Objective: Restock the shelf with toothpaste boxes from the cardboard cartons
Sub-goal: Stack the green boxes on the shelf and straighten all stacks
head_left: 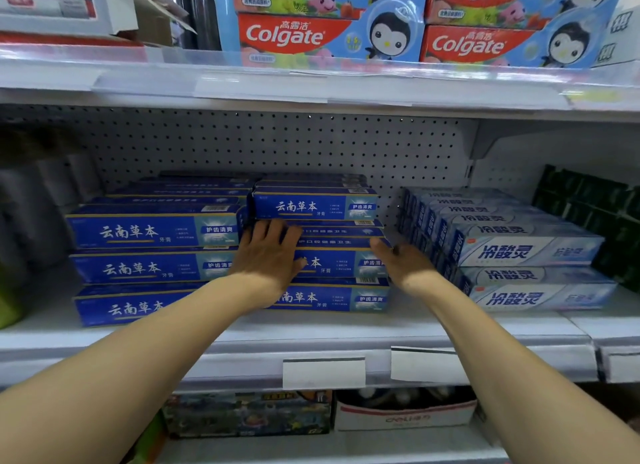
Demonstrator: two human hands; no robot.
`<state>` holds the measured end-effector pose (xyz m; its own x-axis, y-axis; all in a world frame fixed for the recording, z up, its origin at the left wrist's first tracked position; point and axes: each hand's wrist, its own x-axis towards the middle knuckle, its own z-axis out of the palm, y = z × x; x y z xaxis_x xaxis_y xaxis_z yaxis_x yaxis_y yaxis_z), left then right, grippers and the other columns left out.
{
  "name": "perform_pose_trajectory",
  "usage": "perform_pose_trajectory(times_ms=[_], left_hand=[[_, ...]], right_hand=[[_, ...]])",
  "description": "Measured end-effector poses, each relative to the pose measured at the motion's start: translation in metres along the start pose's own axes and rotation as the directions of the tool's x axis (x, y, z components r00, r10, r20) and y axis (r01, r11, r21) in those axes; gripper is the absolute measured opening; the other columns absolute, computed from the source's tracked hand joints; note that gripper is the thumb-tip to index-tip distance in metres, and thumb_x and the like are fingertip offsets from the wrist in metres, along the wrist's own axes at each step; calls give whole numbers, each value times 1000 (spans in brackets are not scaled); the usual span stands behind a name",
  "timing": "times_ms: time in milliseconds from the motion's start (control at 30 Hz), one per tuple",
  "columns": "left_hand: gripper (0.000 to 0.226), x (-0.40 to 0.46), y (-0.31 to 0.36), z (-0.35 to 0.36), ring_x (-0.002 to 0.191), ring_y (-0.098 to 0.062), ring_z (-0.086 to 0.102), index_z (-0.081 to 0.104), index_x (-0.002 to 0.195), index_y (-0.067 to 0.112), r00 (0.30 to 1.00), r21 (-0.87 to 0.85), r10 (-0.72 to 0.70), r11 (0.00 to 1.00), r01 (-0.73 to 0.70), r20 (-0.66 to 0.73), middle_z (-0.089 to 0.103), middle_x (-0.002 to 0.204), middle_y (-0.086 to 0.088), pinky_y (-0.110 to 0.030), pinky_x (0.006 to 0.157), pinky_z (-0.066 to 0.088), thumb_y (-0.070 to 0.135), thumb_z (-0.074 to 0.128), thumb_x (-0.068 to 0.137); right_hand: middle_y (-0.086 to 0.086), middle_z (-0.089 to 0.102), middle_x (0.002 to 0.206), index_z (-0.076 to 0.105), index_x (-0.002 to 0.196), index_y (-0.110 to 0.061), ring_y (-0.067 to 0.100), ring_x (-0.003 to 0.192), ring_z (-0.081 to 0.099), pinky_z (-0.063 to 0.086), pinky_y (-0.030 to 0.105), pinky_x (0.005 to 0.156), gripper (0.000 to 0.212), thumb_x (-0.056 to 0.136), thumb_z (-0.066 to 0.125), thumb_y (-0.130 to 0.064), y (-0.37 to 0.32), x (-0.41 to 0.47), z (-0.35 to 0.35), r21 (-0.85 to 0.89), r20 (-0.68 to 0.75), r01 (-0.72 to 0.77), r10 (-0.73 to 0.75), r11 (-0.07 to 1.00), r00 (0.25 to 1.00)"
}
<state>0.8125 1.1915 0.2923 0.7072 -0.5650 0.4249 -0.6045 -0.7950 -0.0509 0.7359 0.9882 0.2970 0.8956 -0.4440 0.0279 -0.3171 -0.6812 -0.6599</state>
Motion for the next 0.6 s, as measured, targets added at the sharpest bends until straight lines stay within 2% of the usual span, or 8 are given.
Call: perform_pose_trajectory(times_ms=[100,167,233,267,333,400,533,600], left_hand=[[49,3,-1,-2,130,-26,25,25,140,22,1000,14,-18,1000,17,23,27,141,-3,-37,109,22,42,38,97],[50,2,-1,-3,130,-26,25,25,141,22,999,31,-27,999,26,33,27,141,-4,-38,109,22,42,38,97],[51,1,0,-5,129,-26,27,25,140,22,998,40,-34,999,32,56,28,140,-4,-38,110,21,44,38,97],[52,0,0,-6,129,-26,27,25,140,23,997,53,-35,998,32,66,29,140,-4,-39,110,21,46,38,96],[55,-1,2,-9,129,-25,28,24,140,23,997,81,-24,997,18,78,29,140,-3,-39,111,19,51,37,94],[59,-1,6,-12,132,-24,26,23,141,22,996,96,-10,995,2,90,28,142,-2,-40,113,17,54,37,93],[63,6,17,-15,137,-23,21,19,143,22,995,99,17,995,-27,102,23,149,0,-42,115,11,56,36,93],[65,10,19,-16,138,-22,19,17,145,22,992,89,10,996,-21,123,21,151,1,-43,116,10,57,35,93]], right_hand=[[10,47,65,45,67,-8,22,68,47,31,30,58,59,94,30,-58,-1,4,1,-17,-19,-12,12,1000,1000],[6,43,59,42,62,-11,22,63,46,30,28,54,59,94,29,-58,0,6,2,-19,-23,-8,8,1000,1000],[12,53,68,54,72,-5,24,67,52,37,29,59,65,94,27,-60,4,7,1,33,-16,-6,7,999,1000],[17,61,81,61,88,0,28,76,59,44,31,68,69,94,26,-60,6,8,0,89,-8,-12,12,996,1000],[21,62,113,57,117,0,34,101,60,48,43,90,68,96,24,-55,9,12,-3,196,-27,-29,35,980,999],[17,54,130,48,129,-5,33,115,54,42,48,100,59,99,23,-48,9,15,-6,285,-40,-38,51,958,998],[15,48,138,44,134,-5,30,123,48,36,46,106,50,102,26,-38,1,24,-12,470,-30,-29,49,882,998],[18,57,123,55,116,-5,28,111,55,41,40,100,44,102,27,-36,0,29,-12,539,5,-37,41,842,999]])
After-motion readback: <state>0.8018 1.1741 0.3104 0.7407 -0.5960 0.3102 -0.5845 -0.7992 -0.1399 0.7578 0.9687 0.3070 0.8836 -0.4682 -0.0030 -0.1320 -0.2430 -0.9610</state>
